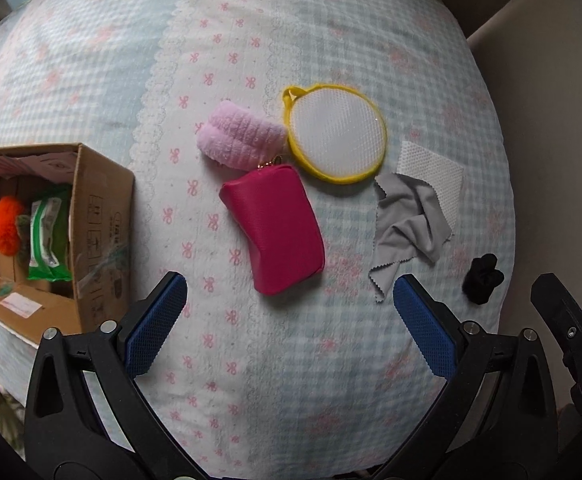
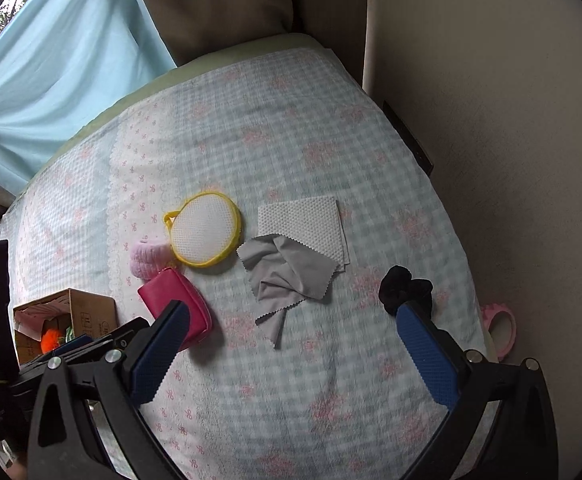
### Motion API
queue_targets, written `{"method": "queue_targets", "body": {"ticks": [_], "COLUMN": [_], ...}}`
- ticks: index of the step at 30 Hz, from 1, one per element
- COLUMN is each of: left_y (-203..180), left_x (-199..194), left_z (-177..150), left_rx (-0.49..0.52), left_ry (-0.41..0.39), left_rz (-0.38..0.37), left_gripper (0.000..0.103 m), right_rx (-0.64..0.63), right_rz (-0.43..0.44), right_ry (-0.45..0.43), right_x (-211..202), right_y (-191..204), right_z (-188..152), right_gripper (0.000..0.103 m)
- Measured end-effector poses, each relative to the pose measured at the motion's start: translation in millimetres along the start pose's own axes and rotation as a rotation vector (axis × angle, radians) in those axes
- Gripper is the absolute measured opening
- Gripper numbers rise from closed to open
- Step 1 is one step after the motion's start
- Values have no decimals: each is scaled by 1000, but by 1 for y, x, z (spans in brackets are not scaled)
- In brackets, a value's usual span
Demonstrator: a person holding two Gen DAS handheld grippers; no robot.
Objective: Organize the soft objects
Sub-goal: 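Grasp the pink leather pouch with the left tool while the right tool grasps the grey cloth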
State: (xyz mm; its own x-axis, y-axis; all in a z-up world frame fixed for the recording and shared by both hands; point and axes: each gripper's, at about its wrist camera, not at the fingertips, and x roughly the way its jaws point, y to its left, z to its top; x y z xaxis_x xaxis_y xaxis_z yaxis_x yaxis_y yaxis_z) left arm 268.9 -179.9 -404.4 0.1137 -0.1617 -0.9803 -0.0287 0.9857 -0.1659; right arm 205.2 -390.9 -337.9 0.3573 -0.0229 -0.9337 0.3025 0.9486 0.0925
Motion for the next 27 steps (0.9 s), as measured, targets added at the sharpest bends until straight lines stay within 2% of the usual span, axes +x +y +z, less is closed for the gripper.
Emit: {"method": "queue_targets", "body": {"ticks": [5, 12, 21, 25, 27], "left_y": [2, 7, 9, -2, -7], "left_x": [51, 106, 129, 128, 127], "left_z": [9, 14, 15, 12, 12], "left_rx": [-29, -65, -68, -17, 1], "left_ry": [31, 33, -1, -21, -25], "left_rz": [34, 75, 120, 135, 125], "left_gripper": [103, 101, 95, 90, 81], "right_rx": [25, 93, 139, 147, 138], "right_rz": [5, -3, -73, -102, -114], "right_ry": [52, 127, 185, 190, 186], "right_x": [55, 123, 174, 183, 181], "right_y": [-2, -1, 9, 8, 10], "right_z": [6, 7, 3, 0, -2], "right_gripper": [103, 103, 103, 94, 86]}}
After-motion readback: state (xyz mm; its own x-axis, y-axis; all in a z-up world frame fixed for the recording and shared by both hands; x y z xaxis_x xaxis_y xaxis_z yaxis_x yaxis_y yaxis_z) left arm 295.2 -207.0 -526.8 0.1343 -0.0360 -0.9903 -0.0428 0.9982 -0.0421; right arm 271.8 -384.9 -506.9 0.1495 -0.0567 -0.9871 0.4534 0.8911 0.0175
